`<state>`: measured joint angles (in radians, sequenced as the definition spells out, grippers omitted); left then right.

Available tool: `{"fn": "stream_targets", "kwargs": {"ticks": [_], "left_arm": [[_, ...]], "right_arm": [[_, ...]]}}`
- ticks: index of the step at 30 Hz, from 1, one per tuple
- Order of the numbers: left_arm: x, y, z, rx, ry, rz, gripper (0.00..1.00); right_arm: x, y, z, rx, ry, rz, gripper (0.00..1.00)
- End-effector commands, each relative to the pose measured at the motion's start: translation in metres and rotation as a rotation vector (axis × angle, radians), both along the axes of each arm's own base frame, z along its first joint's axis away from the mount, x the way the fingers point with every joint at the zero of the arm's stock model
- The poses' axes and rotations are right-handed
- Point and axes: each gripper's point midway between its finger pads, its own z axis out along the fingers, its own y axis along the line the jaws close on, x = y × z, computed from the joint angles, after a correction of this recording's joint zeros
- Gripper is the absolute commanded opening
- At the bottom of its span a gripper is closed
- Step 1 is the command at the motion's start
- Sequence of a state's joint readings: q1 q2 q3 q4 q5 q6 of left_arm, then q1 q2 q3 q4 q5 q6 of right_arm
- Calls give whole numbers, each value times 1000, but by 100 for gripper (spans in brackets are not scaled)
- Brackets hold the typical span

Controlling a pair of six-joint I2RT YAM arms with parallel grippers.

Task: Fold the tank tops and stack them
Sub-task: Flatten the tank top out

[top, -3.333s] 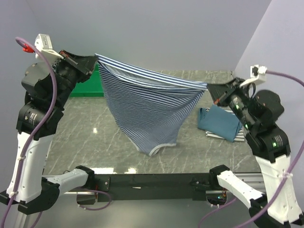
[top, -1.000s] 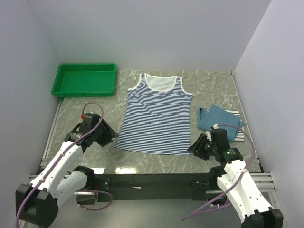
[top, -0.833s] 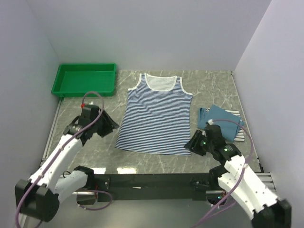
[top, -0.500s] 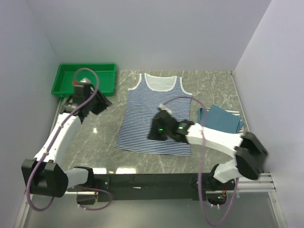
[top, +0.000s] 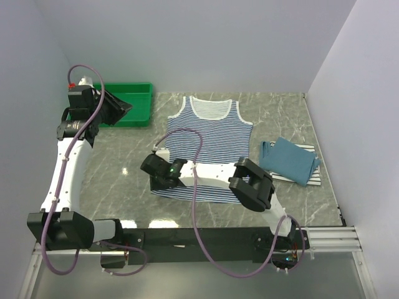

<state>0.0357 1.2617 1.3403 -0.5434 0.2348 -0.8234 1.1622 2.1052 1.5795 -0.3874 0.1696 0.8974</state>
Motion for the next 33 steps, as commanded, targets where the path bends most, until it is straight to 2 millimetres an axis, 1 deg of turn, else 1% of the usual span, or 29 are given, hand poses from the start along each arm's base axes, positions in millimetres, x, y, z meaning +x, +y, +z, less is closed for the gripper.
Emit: {"fn": "stream_targets", "kwargs": {"ticks": [1, 2, 4, 5, 6, 10, 12, 15, 19, 20, 22, 23, 25, 26, 28, 29, 32, 33], "left_arm": [[0, -5, 18, -32, -49, -38, 43], [-1, -6, 15, -35, -43, -42, 43], [-2, -6, 12, -37, -42, -43, 43], [-1, -5, 9, -41, -35, -42, 43], [-2, -5, 9, -40, -39, -44, 43], [-2, -5, 3, -43, -27, -46, 42], [-2, -6, 1, -45, -24, -52, 42], [-2, -7, -4, -51, -17, -55, 41], [-2, -7, -12, -49, 0, -57, 41], [-2, -7, -13, -49, 0, -56, 41], [-2, -7, -17, -51, 5, -56, 41], [-1, -7, -18, -53, 7, -57, 41], [0, -7, -21, -57, 14, -55, 41], [0, -7, -22, -55, 17, -54, 41], [0, -6, -26, -56, 23, -51, 41], [0, -6, -27, -57, 24, -50, 40], [0, -7, -37, -60, 40, -47, 40], [0, -6, -40, -61, 43, -43, 39]], "right_arm": [[9, 13, 23, 8, -53, -28, 34], [6, 14, 15, -12, -52, -22, 34], [5, 19, 15, -16, -49, -13, 34], [4, 20, 9, -29, -44, -10, 34], [2, 22, 8, -33, -44, -4, 34], [-1, 17, -5, -77, -33, -6, 34], [-3, 14, -8, -82, -29, -3, 34], [-6, 13, -7, -86, -33, 0, 35], [-12, 16, -8, -105, -41, 22, 35], [-16, 17, -11, -112, -42, 35, 35], [-18, 19, -14, -115, -37, 45, 35], [-20, 19, -21, -127, -27, 51, 35], [-20, 20, -23, -138, -22, 59, 35], [-21, 20, -28, -148, -19, 62, 35], [-19, 21, -28, -150, -26, 69, 35], [-19, 19, -31, -162, -29, 69, 35], [-21, 14, -37, -184, -18, 85, 30], [-23, 13, -37, -183, -19, 92, 19]]}}
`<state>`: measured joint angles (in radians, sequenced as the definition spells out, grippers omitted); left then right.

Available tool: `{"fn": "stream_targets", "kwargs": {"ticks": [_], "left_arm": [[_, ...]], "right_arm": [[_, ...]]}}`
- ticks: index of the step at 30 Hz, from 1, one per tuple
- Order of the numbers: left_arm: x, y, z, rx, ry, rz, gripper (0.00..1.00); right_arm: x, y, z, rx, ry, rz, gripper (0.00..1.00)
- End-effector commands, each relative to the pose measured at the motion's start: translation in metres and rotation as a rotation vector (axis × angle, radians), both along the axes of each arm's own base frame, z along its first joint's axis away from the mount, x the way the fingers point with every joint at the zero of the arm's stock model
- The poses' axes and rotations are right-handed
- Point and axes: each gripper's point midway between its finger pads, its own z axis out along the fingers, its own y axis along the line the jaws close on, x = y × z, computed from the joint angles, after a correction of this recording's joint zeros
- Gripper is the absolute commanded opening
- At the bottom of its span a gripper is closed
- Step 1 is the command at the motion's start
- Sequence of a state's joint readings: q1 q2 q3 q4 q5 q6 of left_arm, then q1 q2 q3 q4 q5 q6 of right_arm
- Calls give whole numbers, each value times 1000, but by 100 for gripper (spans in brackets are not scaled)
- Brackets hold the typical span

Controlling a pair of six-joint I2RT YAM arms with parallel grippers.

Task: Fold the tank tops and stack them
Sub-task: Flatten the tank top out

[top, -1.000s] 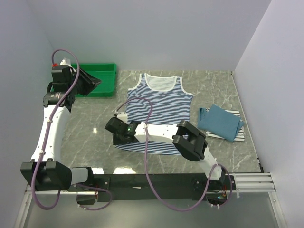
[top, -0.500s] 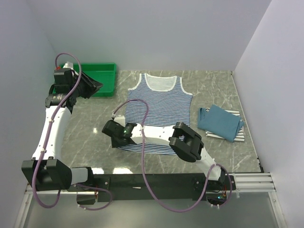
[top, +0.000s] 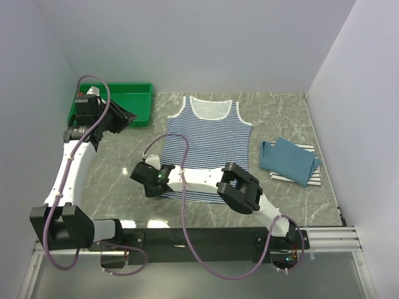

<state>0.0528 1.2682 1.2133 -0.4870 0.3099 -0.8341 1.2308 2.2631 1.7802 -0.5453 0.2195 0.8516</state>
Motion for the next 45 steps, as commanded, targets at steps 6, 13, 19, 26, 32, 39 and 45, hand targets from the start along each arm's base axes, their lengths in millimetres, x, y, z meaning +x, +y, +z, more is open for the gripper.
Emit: {"fn": "stream_targets", "kwargs": {"ticks": [6, 13, 19, 26, 32, 39, 45], "left_arm": [[3, 1, -39, -20, 41, 12, 34], [14, -1, -86, -23, 112, 24, 38], [35, -31, -148, -2, 247, -20, 41], [64, -65, -200, 92, 331, -72, 43], [81, -70, -216, 131, 335, -69, 43], [87, -62, -233, 271, 395, -17, 28], [85, -64, -242, 296, 414, -27, 7]], "right_arm": [[-21, -21, -9, -10, 16, 123, 0], [-78, -59, 17, 100, 78, 279, 0], [-100, -95, 39, 170, 88, 277, 0], [-104, -107, 61, 222, 78, 269, 0], [-106, -113, 69, 244, 78, 256, 0], [-105, -117, 68, 239, 84, 244, 0], [-104, -117, 68, 246, 95, 239, 0]]}}
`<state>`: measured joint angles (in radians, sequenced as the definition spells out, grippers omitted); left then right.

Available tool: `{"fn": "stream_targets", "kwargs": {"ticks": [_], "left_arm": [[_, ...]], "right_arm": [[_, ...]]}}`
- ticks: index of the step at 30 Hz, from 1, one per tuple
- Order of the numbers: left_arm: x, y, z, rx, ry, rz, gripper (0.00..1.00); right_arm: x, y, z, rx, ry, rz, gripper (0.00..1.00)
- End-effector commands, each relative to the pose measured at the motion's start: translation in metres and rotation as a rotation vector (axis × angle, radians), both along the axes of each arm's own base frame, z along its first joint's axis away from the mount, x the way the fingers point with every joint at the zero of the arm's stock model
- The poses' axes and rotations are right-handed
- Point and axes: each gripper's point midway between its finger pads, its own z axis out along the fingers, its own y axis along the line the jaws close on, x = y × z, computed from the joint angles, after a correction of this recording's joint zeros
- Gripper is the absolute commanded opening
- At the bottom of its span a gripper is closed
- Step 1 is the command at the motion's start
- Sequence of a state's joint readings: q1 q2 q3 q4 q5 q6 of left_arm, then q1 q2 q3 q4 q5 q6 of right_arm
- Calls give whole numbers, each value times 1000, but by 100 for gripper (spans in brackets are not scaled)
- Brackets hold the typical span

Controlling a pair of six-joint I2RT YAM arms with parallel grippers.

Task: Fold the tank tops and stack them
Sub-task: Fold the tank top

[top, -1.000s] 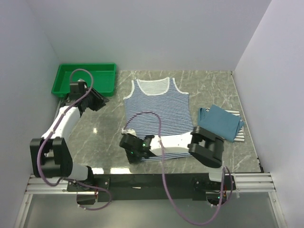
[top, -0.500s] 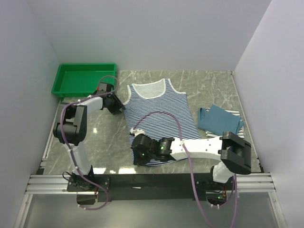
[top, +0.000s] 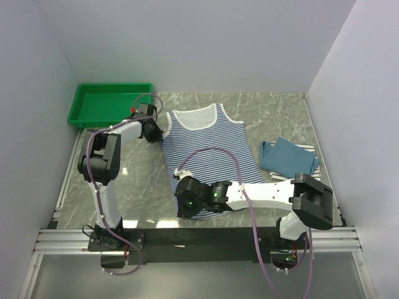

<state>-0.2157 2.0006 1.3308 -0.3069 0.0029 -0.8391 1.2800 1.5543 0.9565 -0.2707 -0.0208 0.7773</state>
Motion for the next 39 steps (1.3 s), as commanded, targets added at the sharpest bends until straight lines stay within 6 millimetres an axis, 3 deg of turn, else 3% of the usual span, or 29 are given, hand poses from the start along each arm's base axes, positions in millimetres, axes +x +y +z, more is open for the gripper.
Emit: {"fn": "stream_targets", "kwargs": {"ticks": [1, 4, 11, 12, 15, 19, 21, 22, 23, 24, 28, 29, 30, 32, 33, 39], "left_arm": [[2, 7, 0, 60, 8, -3, 3], [6, 17, 11, 109, -5, 22, 1], [24, 54, 71, 253, -109, 134, 1], [26, 55, 76, 258, -114, 139, 1], [29, 60, 85, 281, -115, 147, 1], [34, 62, 96, 292, -132, 155, 1], [37, 53, 103, 264, -150, 140, 1], [39, 46, 105, 263, -162, 120, 1], [43, 40, 107, 257, -169, 107, 1], [44, 35, 107, 256, -168, 99, 1], [52, -5, 91, 250, -134, 31, 1], [52, -12, 87, 253, -127, 18, 1], [53, -20, 84, 250, -125, 5, 1], [55, -39, 79, 247, -125, -20, 0], [55, -50, 77, 237, -129, -36, 1], [55, -92, 66, 220, -131, -99, 1]], "right_arm": [[3, 6, 16, 55, 1, -11, 0], [3, 13, 20, 68, 3, -4, 0], [1, 53, 45, 161, 35, 50, 0], [0, 58, 38, 150, 47, 61, 0], [-1, 77, 43, 184, 74, 77, 0], [1, 91, 59, 227, 72, 93, 0], [12, 84, 69, 258, 59, 48, 0], [13, 72, 55, 236, 72, 29, 0], [23, 67, 56, 259, 83, -7, 0], [22, 51, 47, 249, 97, -27, 0], [32, 20, 37, 269, 113, -103, 0], [31, 14, 41, 285, 110, -114, 0], [31, 0, 26, 257, 118, -141, 0], [30, -13, 22, 260, 129, -176, 0], [31, -23, 10, 246, 133, -201, 0], [28, -54, -10, 234, 148, -287, 0]]}}
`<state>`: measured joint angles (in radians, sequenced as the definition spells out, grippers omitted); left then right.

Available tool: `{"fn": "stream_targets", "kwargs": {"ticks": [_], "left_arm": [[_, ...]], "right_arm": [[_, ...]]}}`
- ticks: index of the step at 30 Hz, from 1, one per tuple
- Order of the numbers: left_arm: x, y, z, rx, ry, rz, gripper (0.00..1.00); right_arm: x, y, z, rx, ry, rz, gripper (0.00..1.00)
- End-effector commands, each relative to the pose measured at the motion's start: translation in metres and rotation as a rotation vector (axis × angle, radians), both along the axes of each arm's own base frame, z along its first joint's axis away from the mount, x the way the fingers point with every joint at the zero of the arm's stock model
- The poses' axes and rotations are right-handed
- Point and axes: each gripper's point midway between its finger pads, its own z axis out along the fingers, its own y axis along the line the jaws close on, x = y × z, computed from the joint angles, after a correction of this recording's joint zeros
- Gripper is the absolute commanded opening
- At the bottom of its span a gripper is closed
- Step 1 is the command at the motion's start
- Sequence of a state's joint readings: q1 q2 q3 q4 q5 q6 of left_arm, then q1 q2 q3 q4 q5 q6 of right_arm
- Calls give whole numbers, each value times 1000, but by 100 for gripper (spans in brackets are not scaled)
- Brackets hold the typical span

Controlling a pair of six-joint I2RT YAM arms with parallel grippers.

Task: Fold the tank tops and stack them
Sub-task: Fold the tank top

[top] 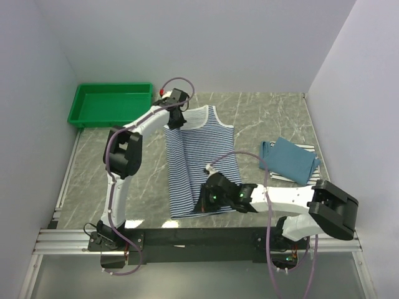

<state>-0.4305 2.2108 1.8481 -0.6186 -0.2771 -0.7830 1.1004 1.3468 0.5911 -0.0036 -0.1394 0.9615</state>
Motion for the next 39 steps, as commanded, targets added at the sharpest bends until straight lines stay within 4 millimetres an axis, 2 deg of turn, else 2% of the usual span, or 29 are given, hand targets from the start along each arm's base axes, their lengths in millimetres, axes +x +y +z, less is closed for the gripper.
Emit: {"fn": "stream_targets", "kwargs": {"ticks": [1, 5, 9, 11, 15, 19, 21, 22, 24, 25, 26, 28, 29, 31, 32, 34, 35, 36, 37, 38, 39], "left_arm": [[11, -21, 23, -42, -61, -11, 0], [10, -41, 25, -63, -76, -43, 1], [7, -56, 22, -67, -72, -64, 1], [8, -58, 22, -69, -72, -66, 0], [9, -66, 21, -78, -78, -80, 1], [10, -69, 9, -76, -56, -94, 1], [9, -72, 7, -88, -53, -112, 5], [7, -72, 8, -92, -54, -116, 16], [10, -77, 18, -115, -94, -142, 27], [9, -76, 30, -128, -120, -151, 38], [9, -76, 36, -136, -137, -158, 41], [12, -72, 59, -159, -187, -159, 48], [13, -69, 66, -166, -202, -152, 49], [14, -56, 76, -184, -220, -113, 48], [14, -50, 76, -184, -216, -93, 46], [15, -34, 65, -192, -183, -39, 40], [16, -30, 59, -194, -169, -29, 37], [18, -24, 45, -189, -143, -16, 35], [19, -23, 39, -191, -129, -18, 28], [18, -23, 31, -192, -113, -29, 25], [19, -22, 18, -184, -90, -28, 22]], "right_arm": [[7, -6, 6, 47, -13, -78, 0], [8, -18, 2, 23, -27, -114, 0], [10, -22, 0, 16, -28, -138, 0], [10, -24, 0, 19, -26, -145, 0], [7, -34, -12, -29, -10, -161, 0], [6, -36, -21, -57, 7, -167, 0], [6, -39, -23, -71, 11, -176, 2], [9, -45, -25, -100, -1, -193, 7], [13, -47, -16, -101, -25, -212, 26], [15, -55, -17, -131, -37, -227, 35], [18, -55, -6, -112, -61, -239, 45], [24, -64, 5, -128, -107, -268, 51], [27, -63, 15, -118, -129, -273, 51], [33, -64, 25, -125, -180, -277, 47], [37, -57, 34, -110, -198, -270, 43], [42, -49, 31, -145, -221, -233, 38], [47, -38, 41, -136, -235, -221, 32], [49, -32, 41, -154, -250, -194, 30], [52, -28, 28, -201, -242, -177, 29], [56, -17, 34, -194, -249, -166, 28], [58, -13, 33, -207, -259, -148, 27]]}}
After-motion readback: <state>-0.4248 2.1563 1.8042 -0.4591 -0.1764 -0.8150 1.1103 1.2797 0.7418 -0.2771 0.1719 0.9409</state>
